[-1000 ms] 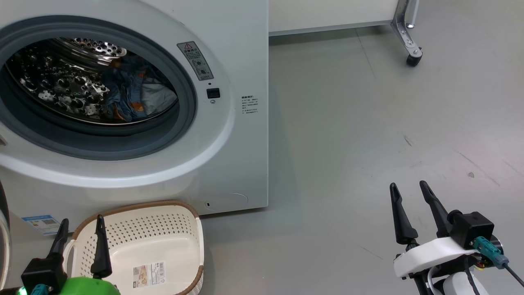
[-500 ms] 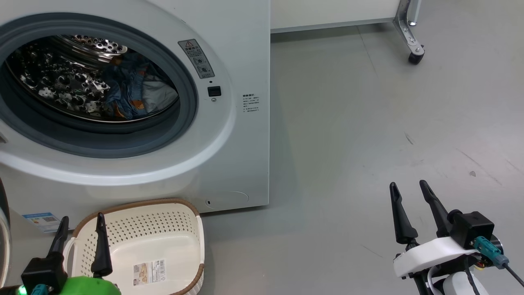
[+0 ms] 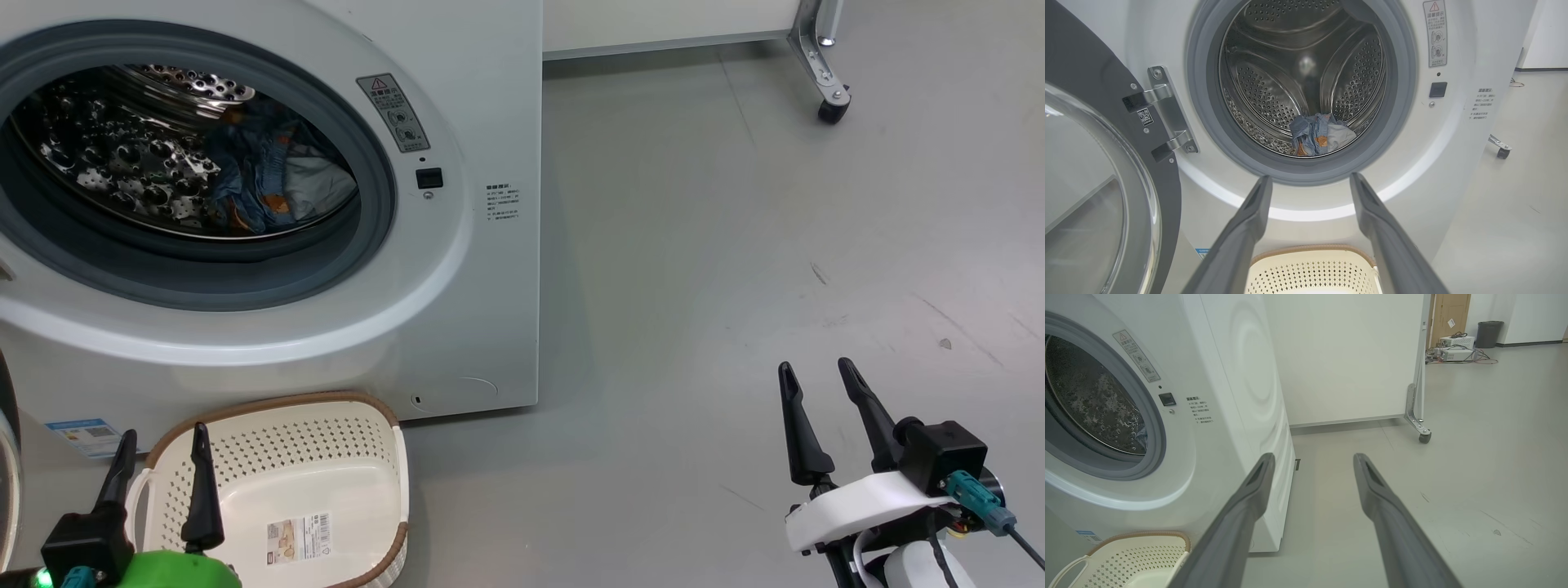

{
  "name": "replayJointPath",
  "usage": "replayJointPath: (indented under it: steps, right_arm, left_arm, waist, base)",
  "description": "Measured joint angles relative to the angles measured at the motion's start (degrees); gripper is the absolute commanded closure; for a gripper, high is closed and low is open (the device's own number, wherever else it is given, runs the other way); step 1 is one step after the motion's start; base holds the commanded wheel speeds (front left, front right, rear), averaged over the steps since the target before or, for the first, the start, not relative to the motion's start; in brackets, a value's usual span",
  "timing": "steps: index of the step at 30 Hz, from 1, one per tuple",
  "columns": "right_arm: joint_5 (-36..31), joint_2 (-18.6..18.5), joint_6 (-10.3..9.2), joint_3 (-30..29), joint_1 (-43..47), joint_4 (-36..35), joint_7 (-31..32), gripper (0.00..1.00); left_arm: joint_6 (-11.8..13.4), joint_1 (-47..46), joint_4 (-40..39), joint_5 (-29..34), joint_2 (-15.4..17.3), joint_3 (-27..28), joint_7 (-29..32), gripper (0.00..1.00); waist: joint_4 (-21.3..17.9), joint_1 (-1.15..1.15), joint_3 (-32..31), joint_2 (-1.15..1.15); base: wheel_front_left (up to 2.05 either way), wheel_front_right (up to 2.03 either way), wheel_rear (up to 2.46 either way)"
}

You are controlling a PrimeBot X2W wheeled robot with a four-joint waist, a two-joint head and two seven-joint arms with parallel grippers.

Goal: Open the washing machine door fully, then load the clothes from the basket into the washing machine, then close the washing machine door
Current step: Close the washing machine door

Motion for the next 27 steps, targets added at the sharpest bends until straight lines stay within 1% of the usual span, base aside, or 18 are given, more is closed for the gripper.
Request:
replayJointPath:
  steps: [14, 27]
  right_arm:
    - [-0.19, 0.09, 0.0, -0.45, -0.01, -0.04, 0.0, 0.0]
    - [-0.19, 0.35, 0.0, -0.71, -0.02, -0.22, 0.0, 0.0]
  left_arm:
    - [0.08, 0.01, -0.24, 0.99, -0.09, 0.26, 0.0, 0.0]
    - [0.09, 0.0, -0.85, 1.03, -0.13, 0.32, 0.0, 0.0]
  waist:
    - [-0.08, 0.0, 0.31, 0.0]
    - [-0.28, 0.0, 0.77, 0.0]
  base:
    - [-0.3, 0.3, 0.0]
    - [-0.85, 0.85, 0.0]
